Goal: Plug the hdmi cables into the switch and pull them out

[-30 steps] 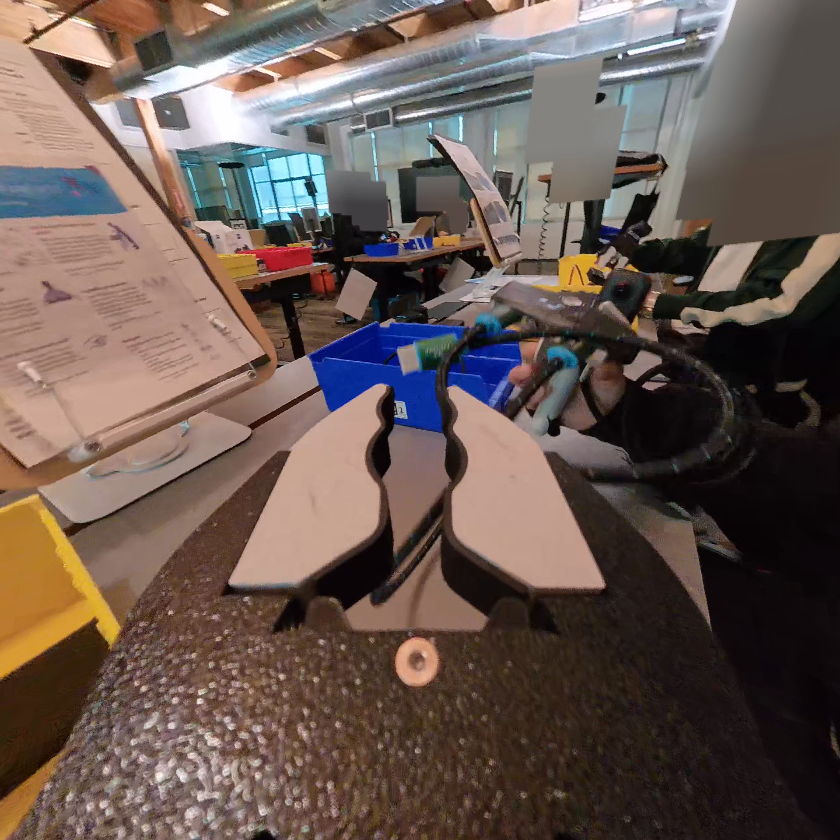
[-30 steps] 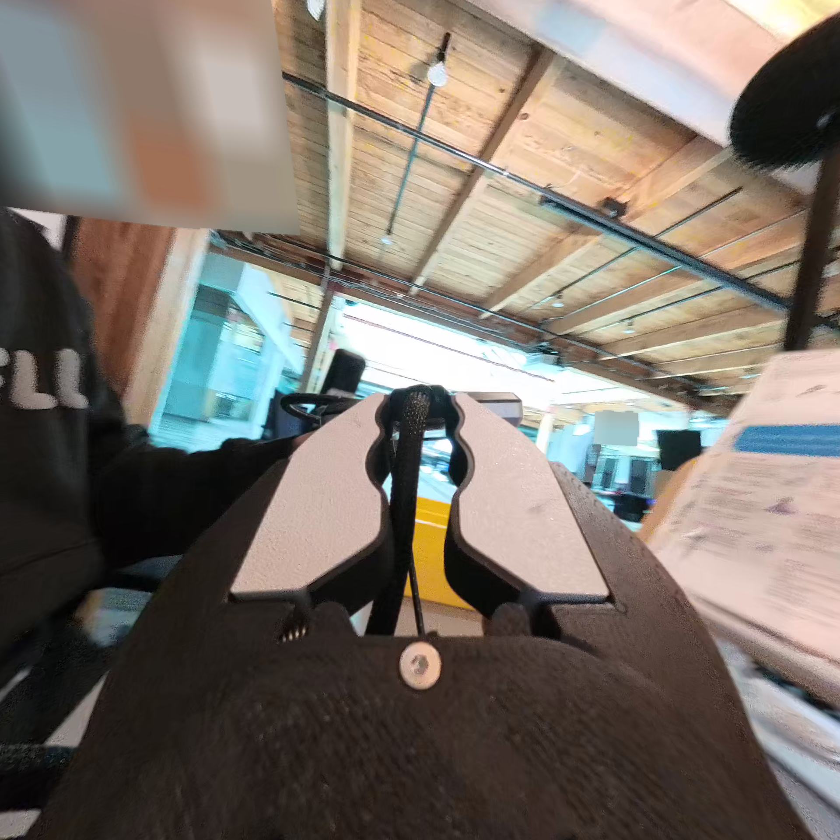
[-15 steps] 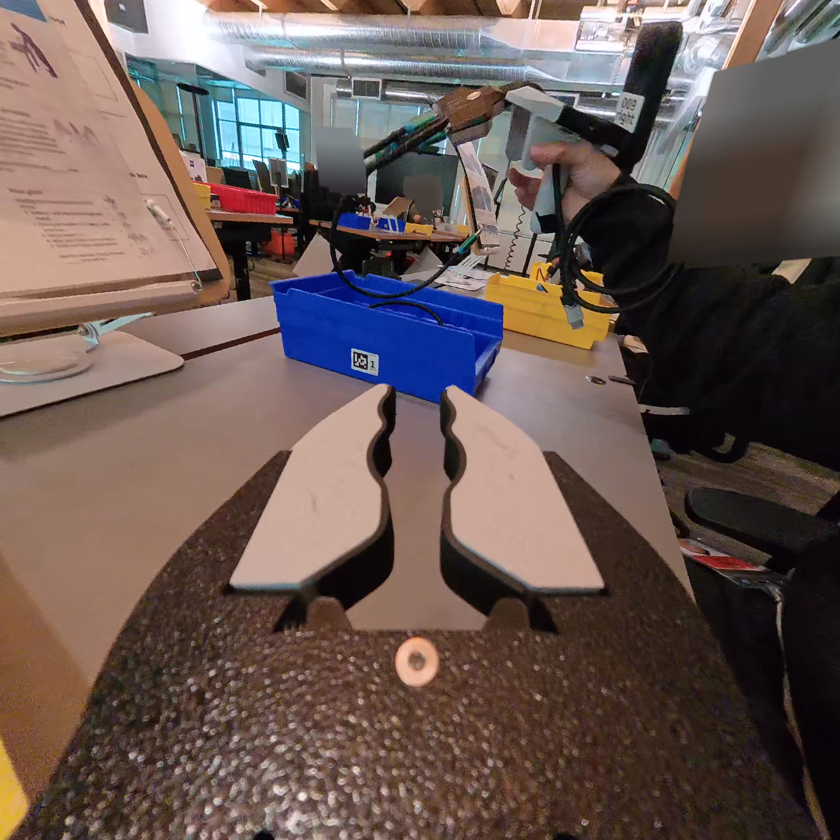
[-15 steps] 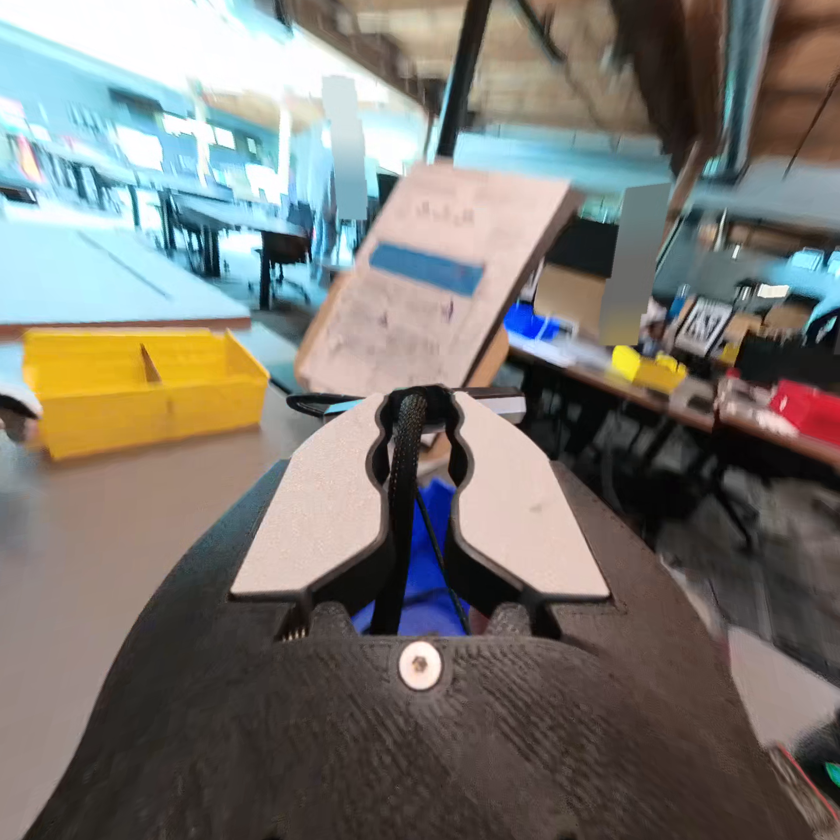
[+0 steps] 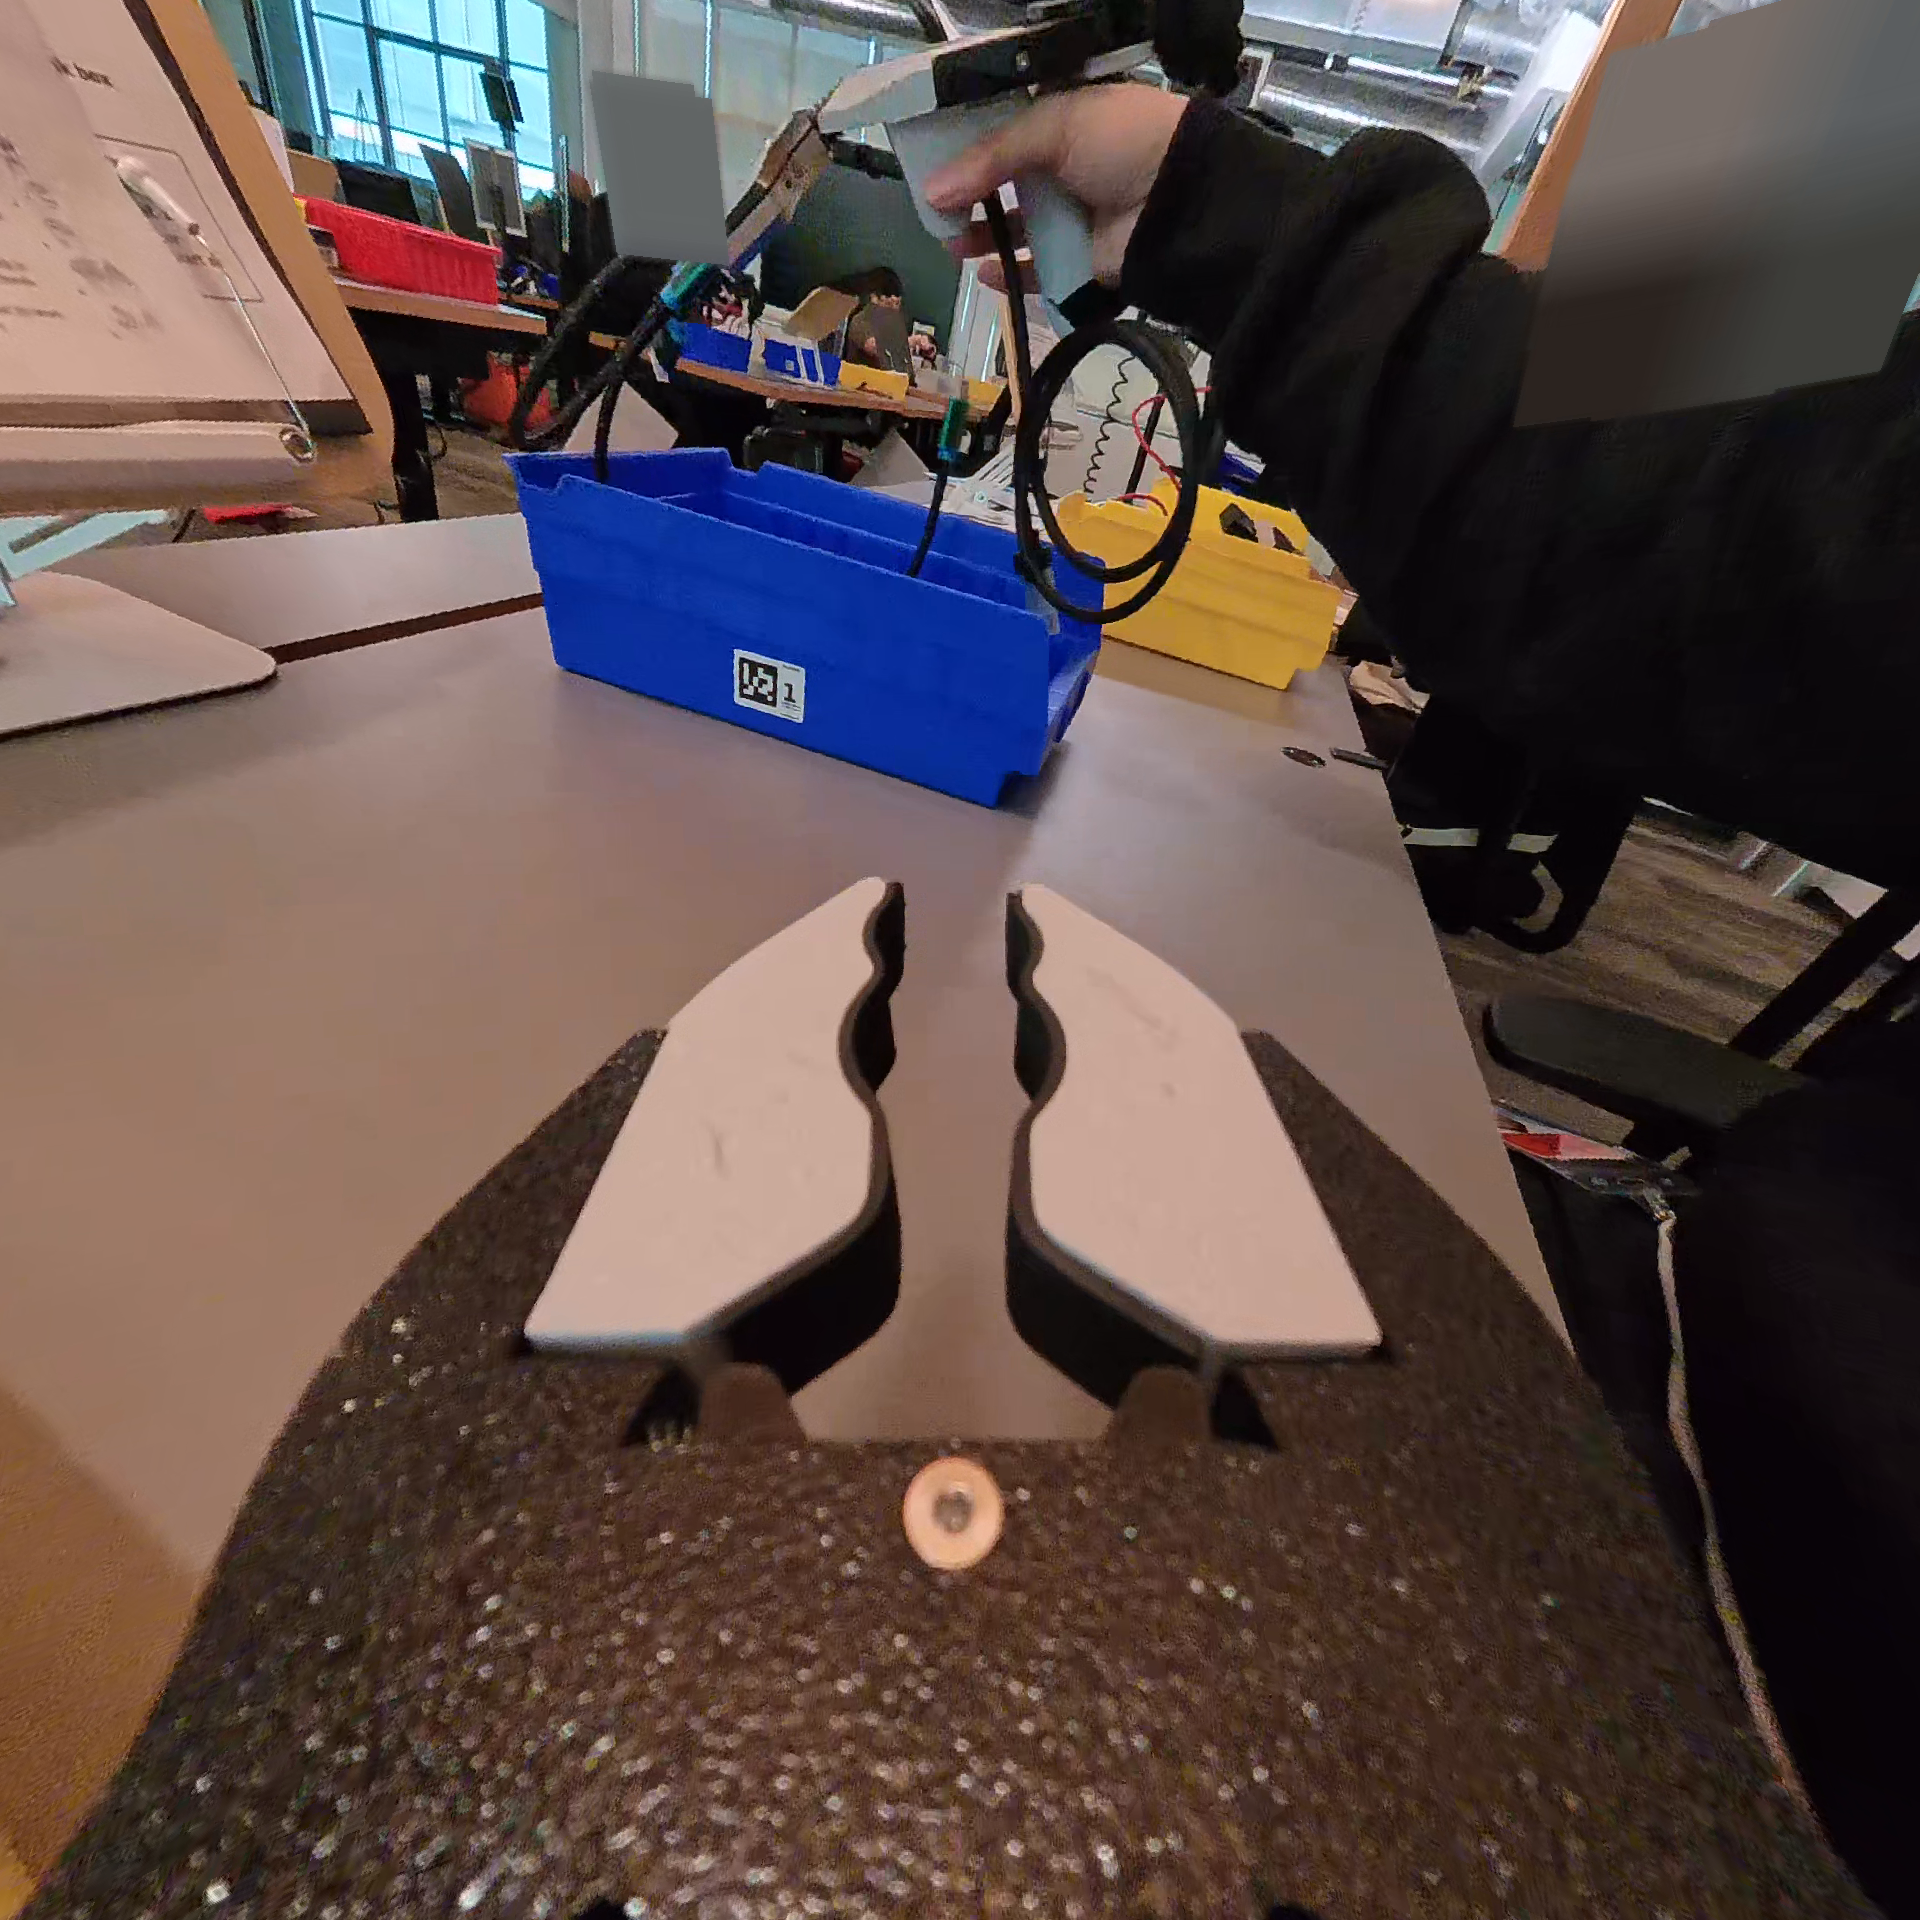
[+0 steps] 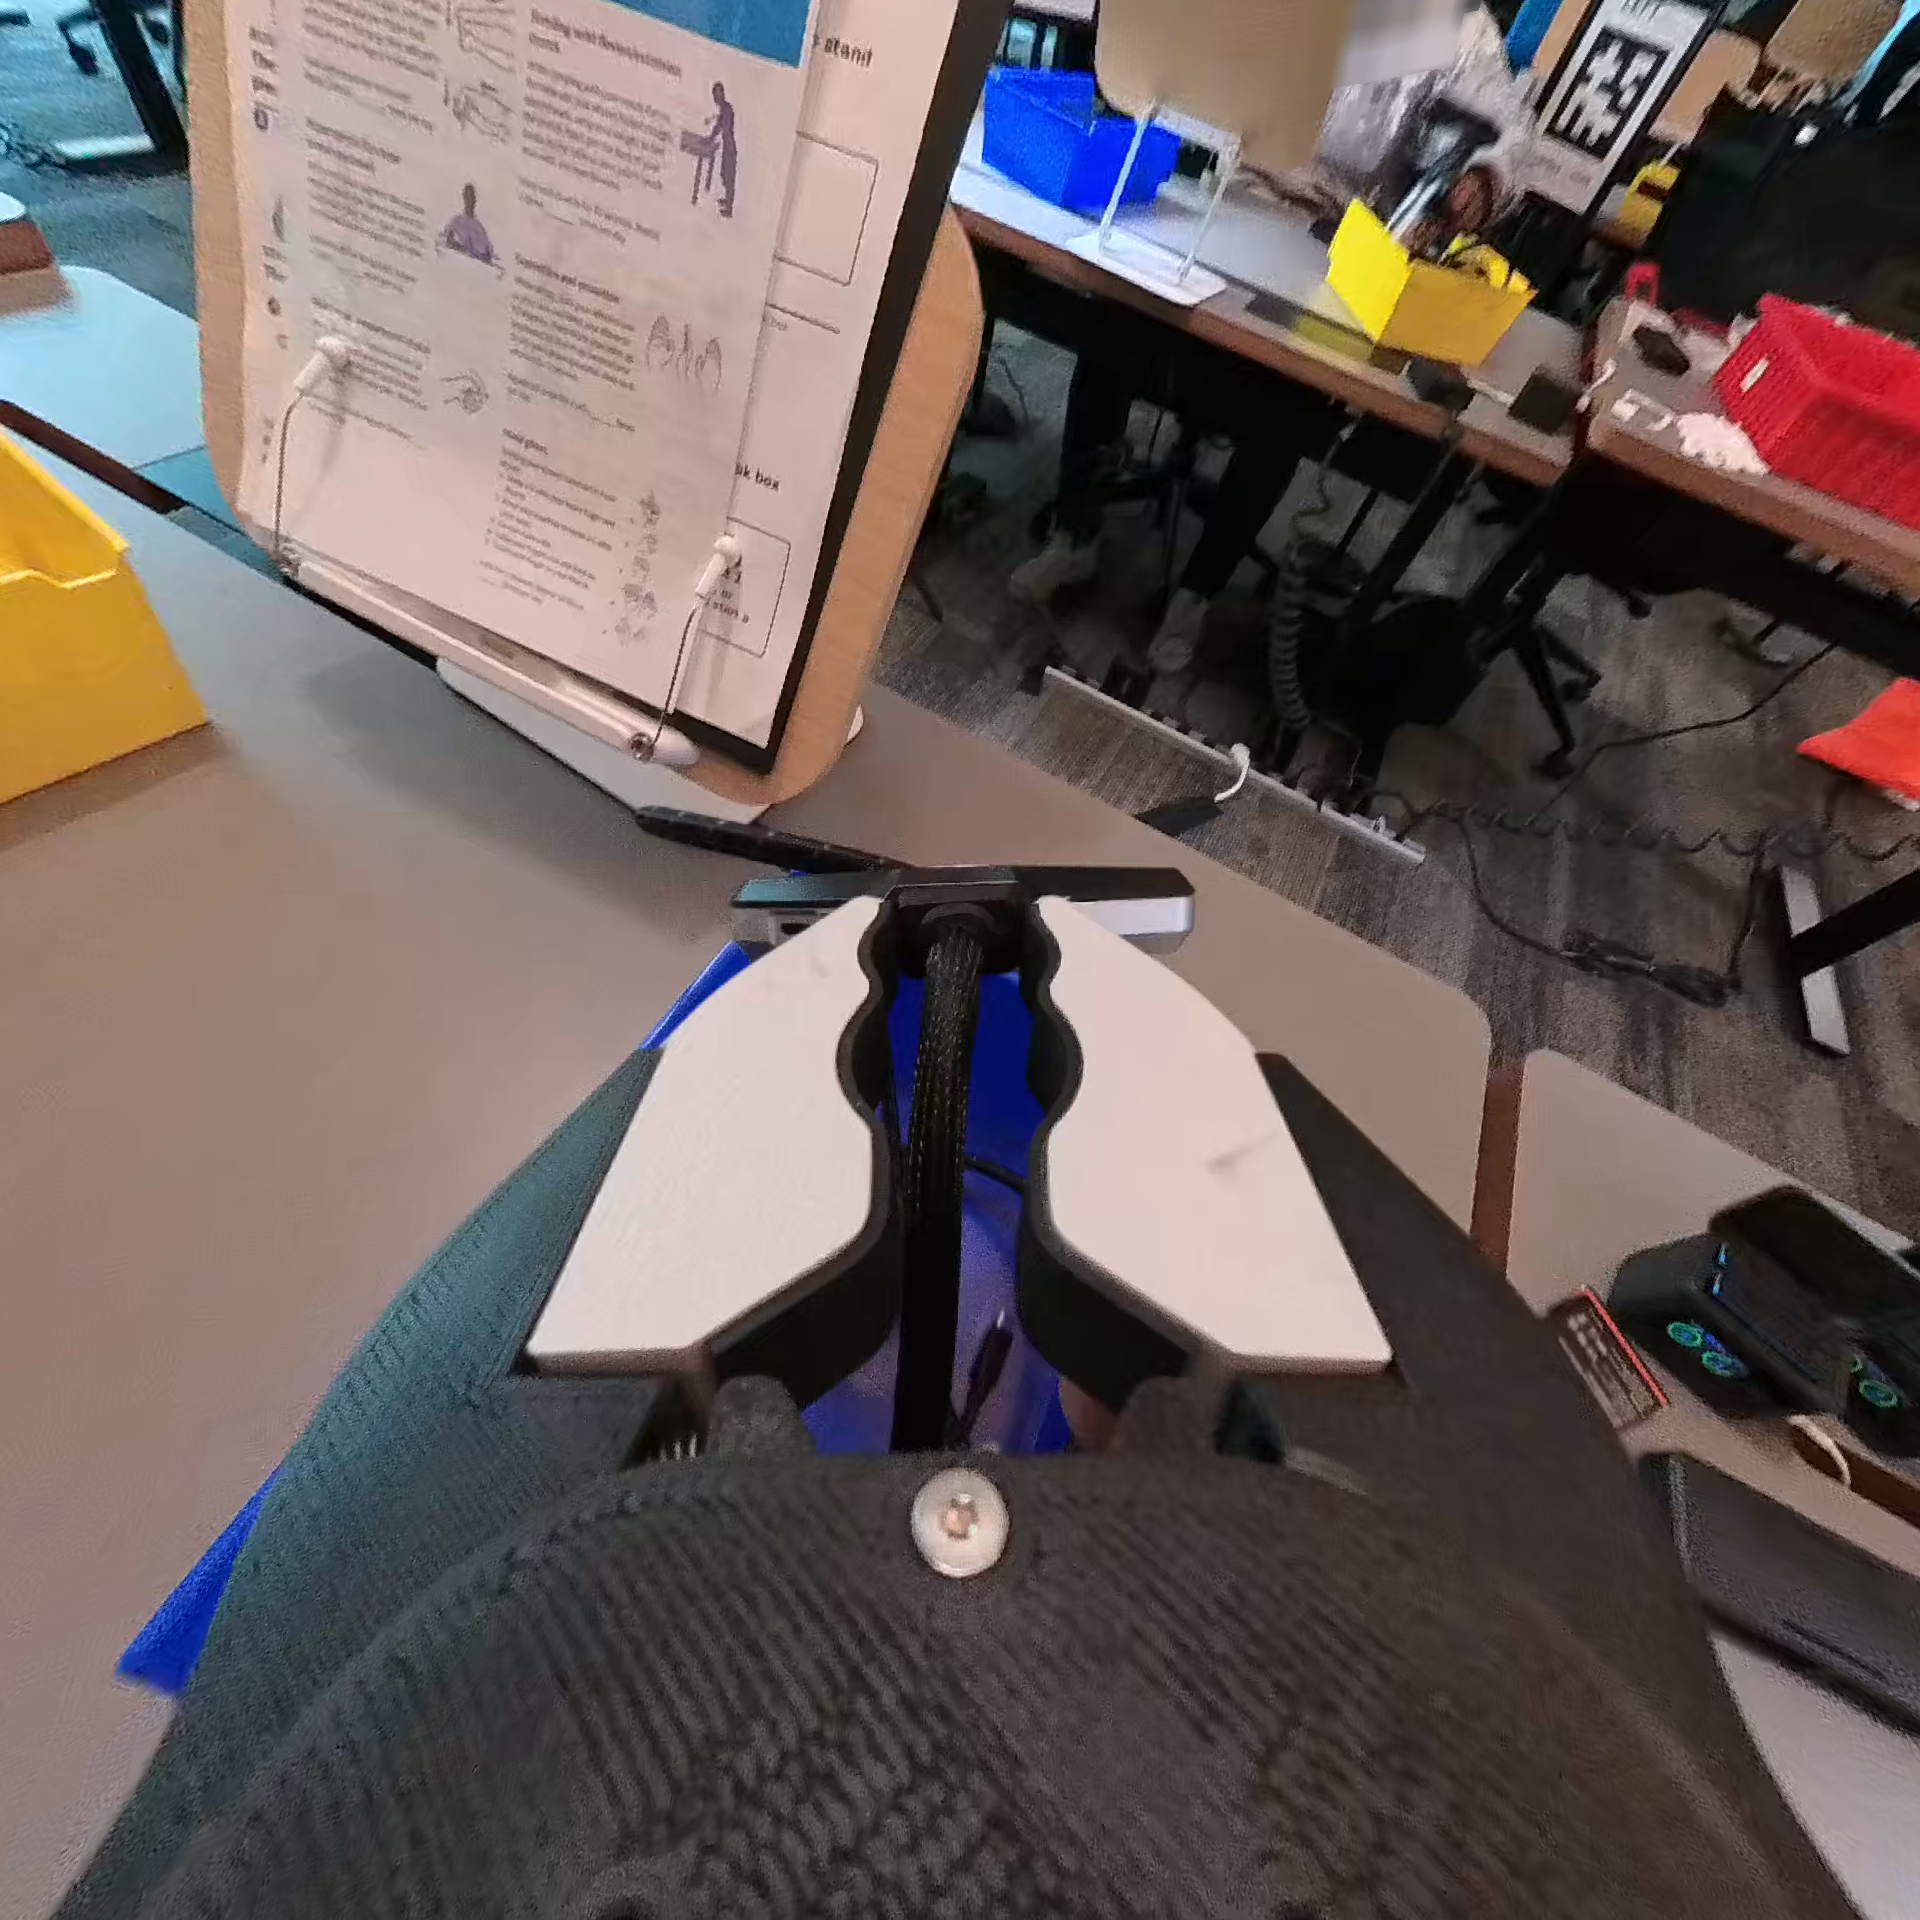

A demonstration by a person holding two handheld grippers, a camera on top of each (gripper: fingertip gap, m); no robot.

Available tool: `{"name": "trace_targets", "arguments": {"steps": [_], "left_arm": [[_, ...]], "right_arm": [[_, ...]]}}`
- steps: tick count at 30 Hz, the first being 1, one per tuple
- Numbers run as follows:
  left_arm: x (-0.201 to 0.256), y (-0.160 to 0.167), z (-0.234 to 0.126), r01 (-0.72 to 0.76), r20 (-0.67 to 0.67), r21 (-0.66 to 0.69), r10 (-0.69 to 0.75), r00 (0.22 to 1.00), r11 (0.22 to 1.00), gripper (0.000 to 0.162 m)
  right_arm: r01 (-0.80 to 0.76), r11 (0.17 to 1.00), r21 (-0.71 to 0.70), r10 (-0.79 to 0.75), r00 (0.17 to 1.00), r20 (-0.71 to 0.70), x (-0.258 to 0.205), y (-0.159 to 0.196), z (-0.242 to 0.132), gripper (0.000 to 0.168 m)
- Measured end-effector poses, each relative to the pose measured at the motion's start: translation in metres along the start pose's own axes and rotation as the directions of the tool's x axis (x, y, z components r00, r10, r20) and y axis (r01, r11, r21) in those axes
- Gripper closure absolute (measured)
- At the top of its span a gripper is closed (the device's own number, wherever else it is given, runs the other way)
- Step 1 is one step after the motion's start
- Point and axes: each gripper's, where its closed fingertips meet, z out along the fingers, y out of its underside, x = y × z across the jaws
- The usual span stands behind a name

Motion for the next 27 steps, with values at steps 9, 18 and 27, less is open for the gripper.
{"name": "trace_targets", "arguments": {"steps": [9, 18, 27], "left_arm": [[0.001, 0.009, -0.003, -0.006, -0.026, -0.016, 0.006, 1.0, 1.0, 0.144], [0.001, 0.015, 0.002, 0.034, -0.049, -0.029, -0.035, 0.998, 0.999, 0.145], [0.001, 0.017, 0.004, 0.019, -0.041, -0.049, -0.021, 0.999, 0.999, 0.145]], "right_arm": [[0.106, 0.994, 0.033, -0.106, 0.994, -0.015, -0.003, 0.068, 0.004, 0.144], [0.25, 0.922, -0.297, -0.285, 0.955, -0.08, 0.027, 0.13, -0.057, 0.117], [0.617, 0.695, -0.369, -0.422, 0.766, 0.485, -0.118, 0.188, -0.126, 0.117]]}}
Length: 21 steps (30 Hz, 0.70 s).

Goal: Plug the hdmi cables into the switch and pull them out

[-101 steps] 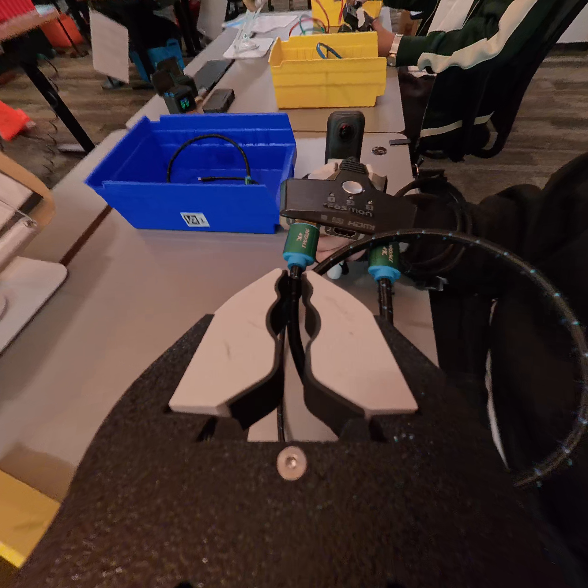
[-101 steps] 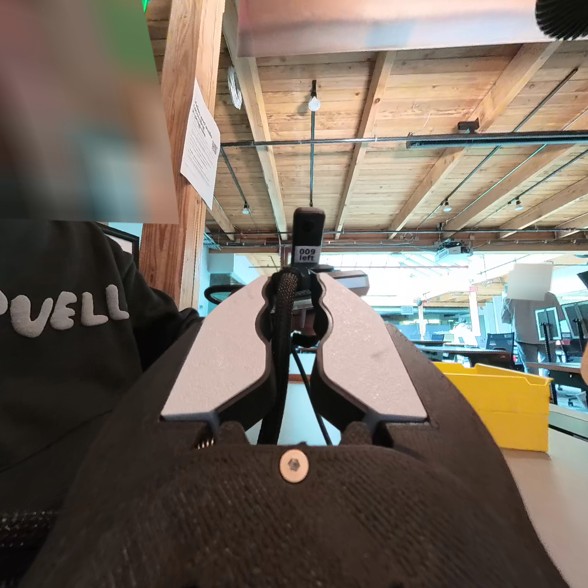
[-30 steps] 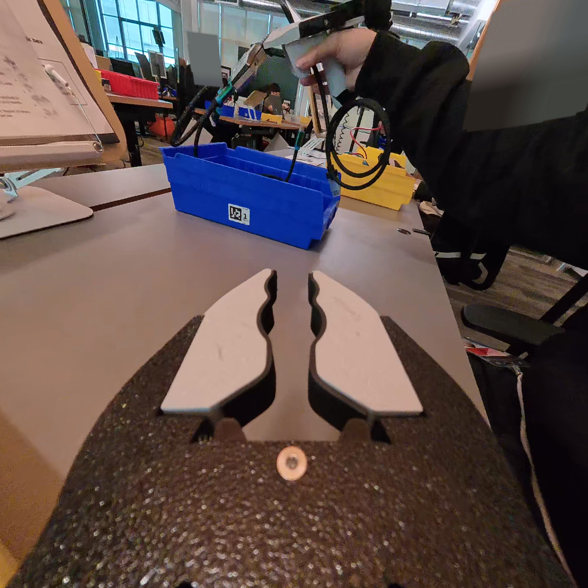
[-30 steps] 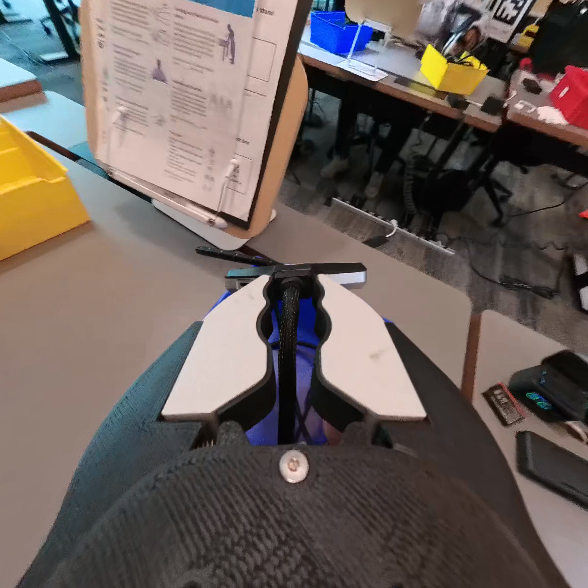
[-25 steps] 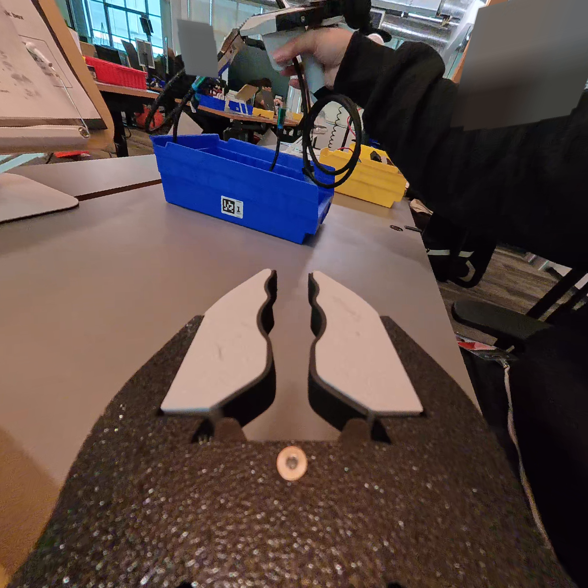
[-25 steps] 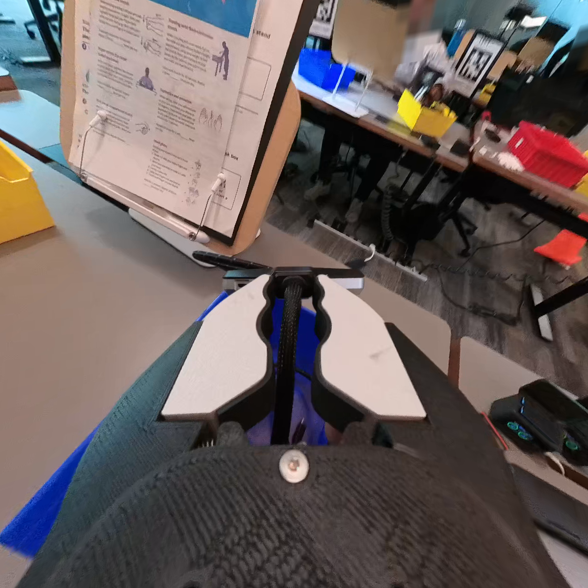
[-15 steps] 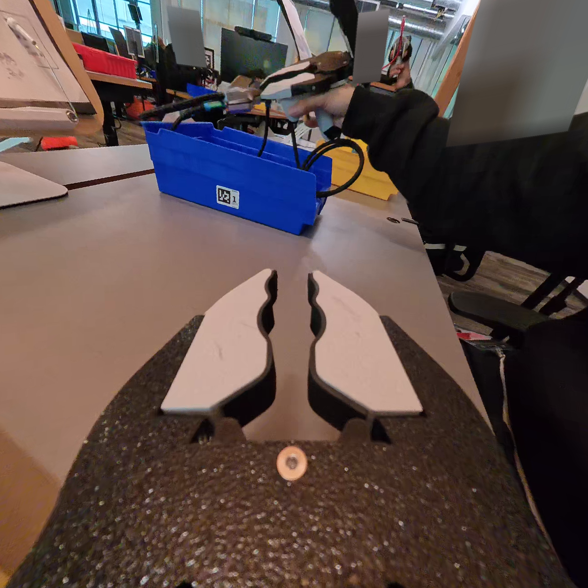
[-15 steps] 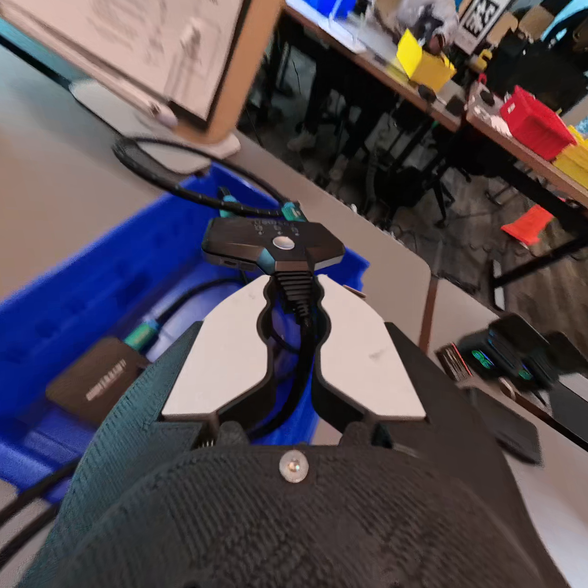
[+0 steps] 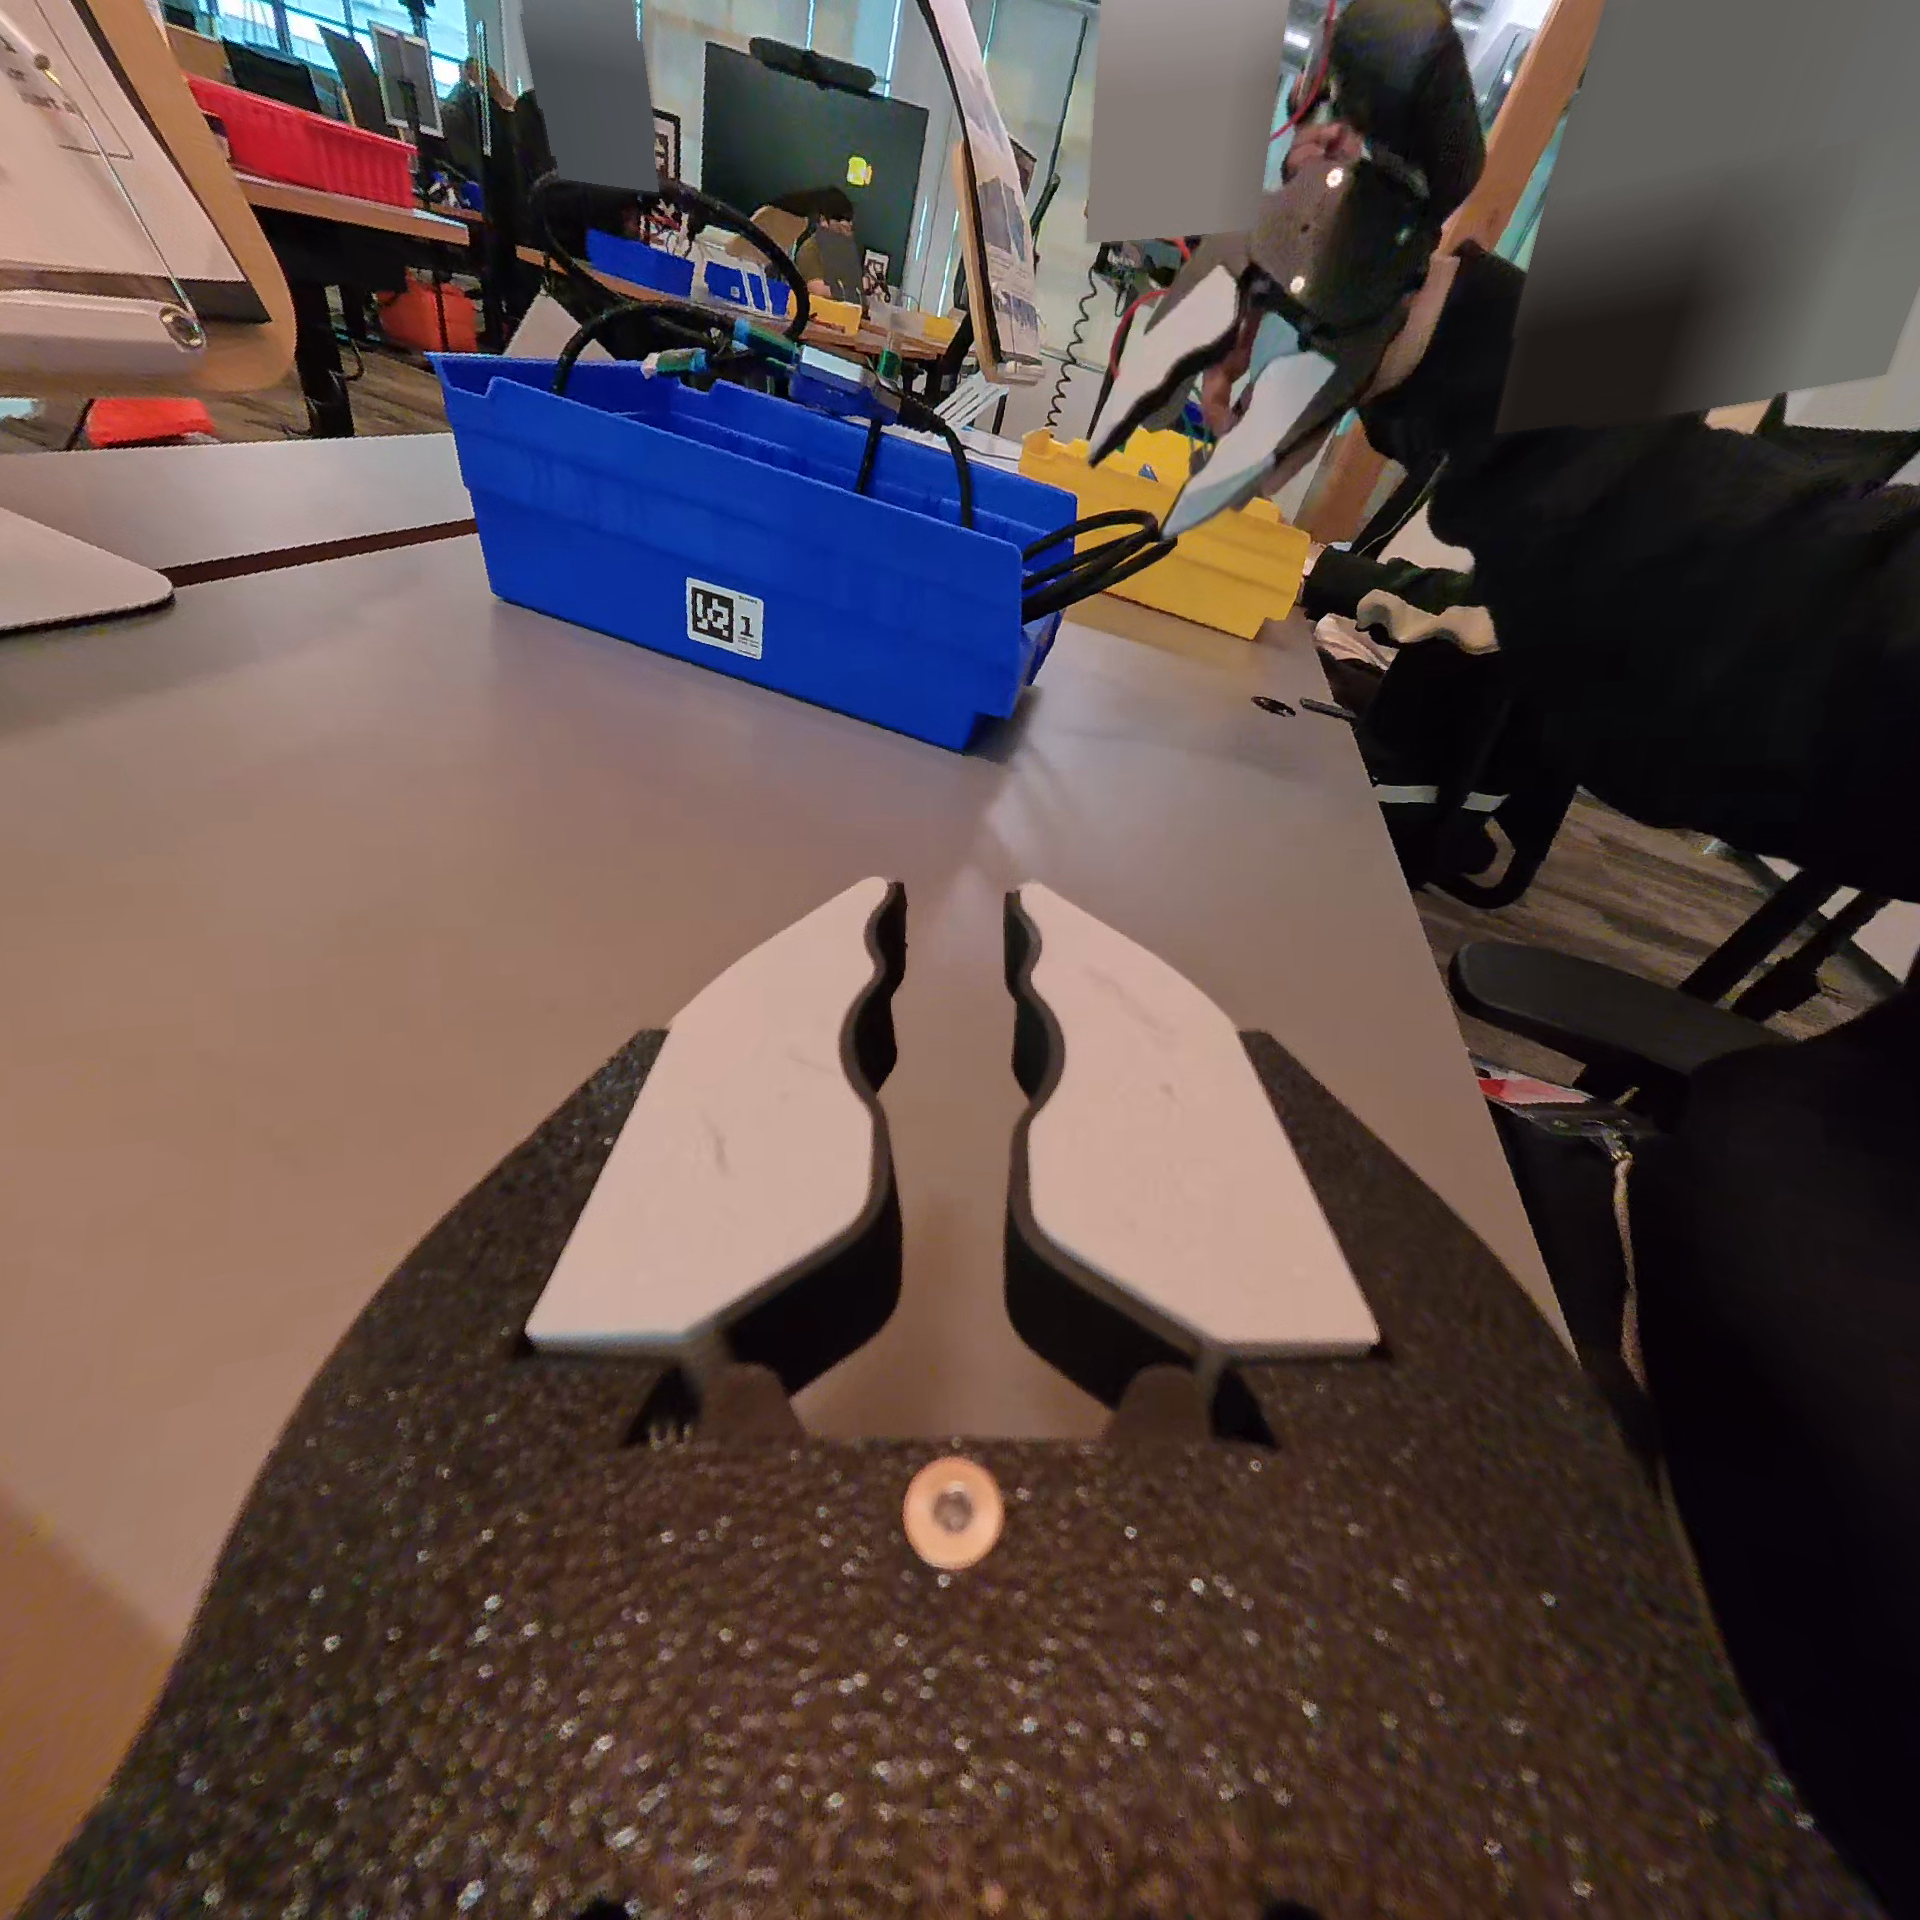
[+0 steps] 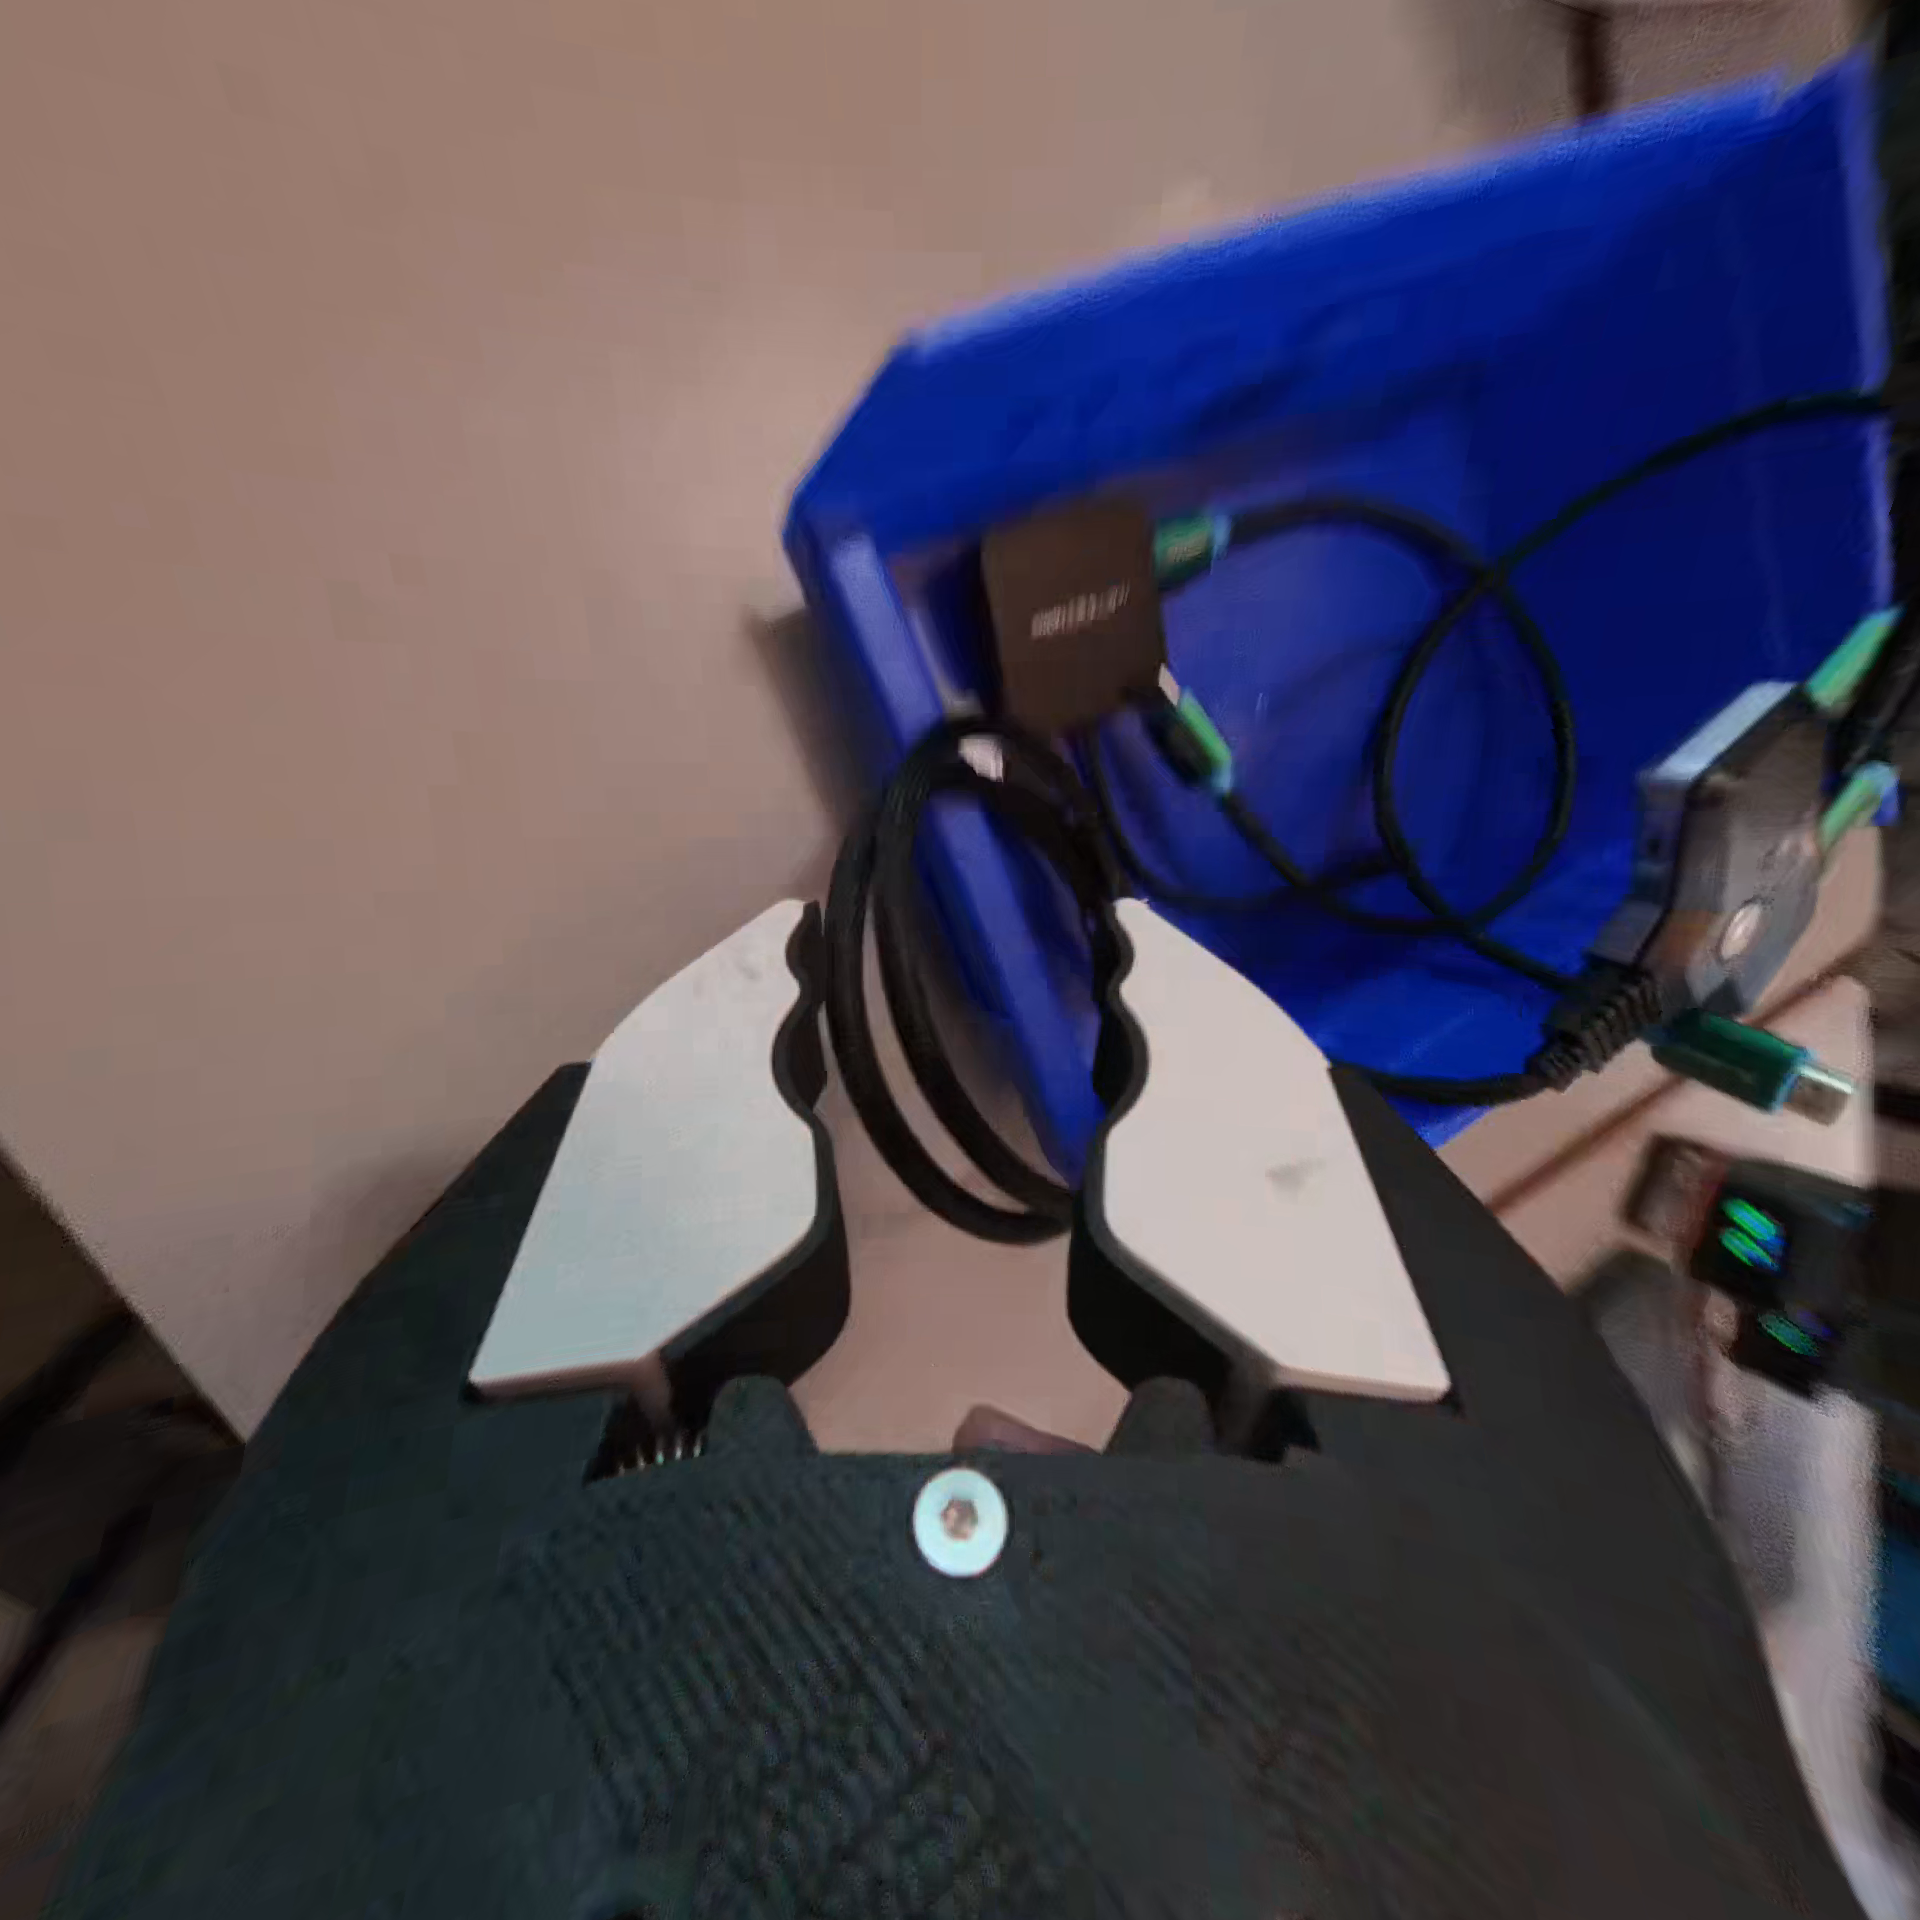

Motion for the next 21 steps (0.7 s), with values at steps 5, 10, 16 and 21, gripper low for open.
{"name": "trace_targets", "arguments": {"steps": [5, 10, 16, 21], "left_arm": [[0.003, 0.001, 0.001, 0.004, -0.007, -0.005, -0.004, 1.0, 1.0, 0.145], [0.004, 0.002, 0.001, -0.007, -0.002, -0.008, 0.007, 1.0, 1.0, 0.145], [0.006, 0.004, 0.002, -0.001, -0.015, -0.022, 0.001, 1.0, 1.0, 0.145], [0.005, 0.0, -0.002, 0.024, -0.017, 0.017, -0.023, 1.0, 1.0, 0.145]], "right_arm": [[0.139, 0.937, -0.321, -0.165, 0.985, -0.057, 0.0, 0.041, 0.029, 0.143], [-0.221, 0.973, 0.065, 0.231, 0.931, -0.283, 0.048, -0.018, 0.024, 0.161], [-0.37, 0.915, 0.159, 0.394, 0.904, -0.167, 0.038, -0.061, 0.077, 0.161], [-0.344, 0.932, 0.117, 0.357, 0.927, -0.114, 0.025, -0.067, 0.085, 0.147]]}}
